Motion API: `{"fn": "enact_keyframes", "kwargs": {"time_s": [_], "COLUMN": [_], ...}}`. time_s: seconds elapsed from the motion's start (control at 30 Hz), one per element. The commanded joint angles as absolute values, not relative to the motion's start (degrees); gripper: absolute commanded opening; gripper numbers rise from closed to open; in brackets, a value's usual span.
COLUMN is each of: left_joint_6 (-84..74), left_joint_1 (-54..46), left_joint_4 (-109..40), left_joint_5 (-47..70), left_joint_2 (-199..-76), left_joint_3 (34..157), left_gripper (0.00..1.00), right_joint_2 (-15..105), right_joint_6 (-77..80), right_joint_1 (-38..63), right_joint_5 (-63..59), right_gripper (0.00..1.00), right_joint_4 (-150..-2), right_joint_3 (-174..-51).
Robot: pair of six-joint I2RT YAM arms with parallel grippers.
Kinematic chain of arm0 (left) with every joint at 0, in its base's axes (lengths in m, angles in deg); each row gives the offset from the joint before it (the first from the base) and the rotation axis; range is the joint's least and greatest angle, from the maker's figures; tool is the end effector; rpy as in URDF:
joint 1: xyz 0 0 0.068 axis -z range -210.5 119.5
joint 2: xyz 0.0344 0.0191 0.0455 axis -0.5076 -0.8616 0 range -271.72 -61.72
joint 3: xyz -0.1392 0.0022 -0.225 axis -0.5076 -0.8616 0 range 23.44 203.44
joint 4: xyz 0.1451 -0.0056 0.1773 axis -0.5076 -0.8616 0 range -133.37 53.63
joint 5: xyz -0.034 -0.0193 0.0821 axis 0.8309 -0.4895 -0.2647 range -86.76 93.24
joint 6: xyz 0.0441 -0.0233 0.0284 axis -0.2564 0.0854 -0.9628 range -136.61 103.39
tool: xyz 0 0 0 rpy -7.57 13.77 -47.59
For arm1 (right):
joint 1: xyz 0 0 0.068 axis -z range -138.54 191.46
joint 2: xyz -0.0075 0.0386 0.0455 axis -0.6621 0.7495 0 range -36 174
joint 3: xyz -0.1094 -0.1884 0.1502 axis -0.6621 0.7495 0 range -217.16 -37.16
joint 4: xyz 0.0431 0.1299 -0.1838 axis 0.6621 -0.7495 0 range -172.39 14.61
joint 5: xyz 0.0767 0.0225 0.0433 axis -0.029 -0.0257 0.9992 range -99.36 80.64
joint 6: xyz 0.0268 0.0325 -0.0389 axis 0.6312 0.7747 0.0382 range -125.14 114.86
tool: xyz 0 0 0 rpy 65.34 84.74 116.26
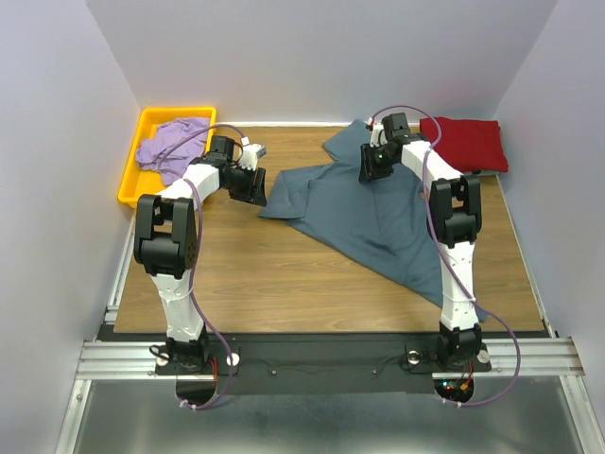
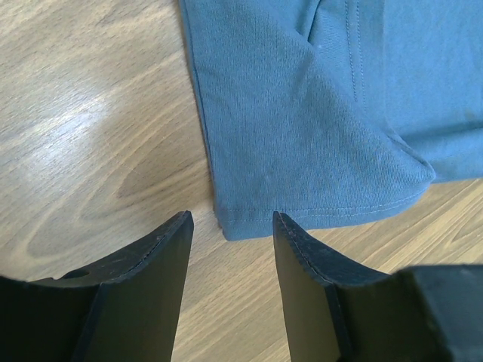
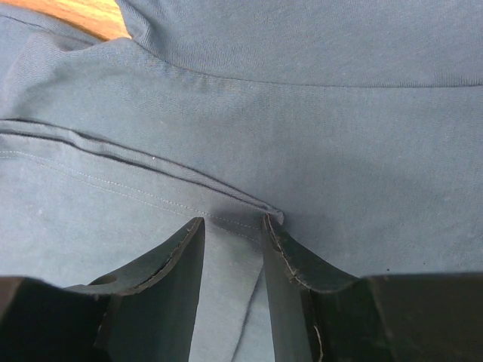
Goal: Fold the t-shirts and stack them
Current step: Flatten the tshirt out
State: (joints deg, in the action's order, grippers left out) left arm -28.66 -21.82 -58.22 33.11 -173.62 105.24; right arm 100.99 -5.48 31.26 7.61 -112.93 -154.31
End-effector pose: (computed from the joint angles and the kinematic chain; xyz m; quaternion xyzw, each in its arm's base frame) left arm 0.3870 -0.0795 0.2110 0.2470 0.8834 -0.2343 0.3220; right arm 0.4759 0.0977 0.1778 -0.1284 0.9415 0.1650 0.2645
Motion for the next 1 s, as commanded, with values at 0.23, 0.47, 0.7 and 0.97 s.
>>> {"fn": "enact_keyframes", "kwargs": {"time_s": [0.23, 0.47, 0.7, 0.97], "left_joint_6": [-28.8, -28.8, -28.6, -28.7], "left_joint_1": [-21.4, -21.4, -21.4, -21.4], "left_joint_4": [-57.4, -57.3, -57.0, -57.1], "left_joint_5": [33.3, 33.2, 33.4, 33.4], "left_joint_2": [-172.3, -172.6, -173.0, -173.2], "left_joint_3": [106.9, 107.0, 106.9, 107.5], "left_gripper": [0.58, 0.58, 0.57, 0.57], "right_joint_2": [97.6, 95.6, 95.2, 97.9], "right_joint_6": [-3.6, -3.6, -3.8, -2.9], "right_joint_1": [31.9, 32.0, 32.1, 32.2], "right_joint_5": [2.9, 3.6, 4.3, 7.2], "right_gripper": [0.44, 0.45, 0.42, 0.39], "right_joint_4": [-112.2, -112.2, -112.2, -112.3], "right_joint_3": [-155.0, -154.7, -154.9, -154.1]}}
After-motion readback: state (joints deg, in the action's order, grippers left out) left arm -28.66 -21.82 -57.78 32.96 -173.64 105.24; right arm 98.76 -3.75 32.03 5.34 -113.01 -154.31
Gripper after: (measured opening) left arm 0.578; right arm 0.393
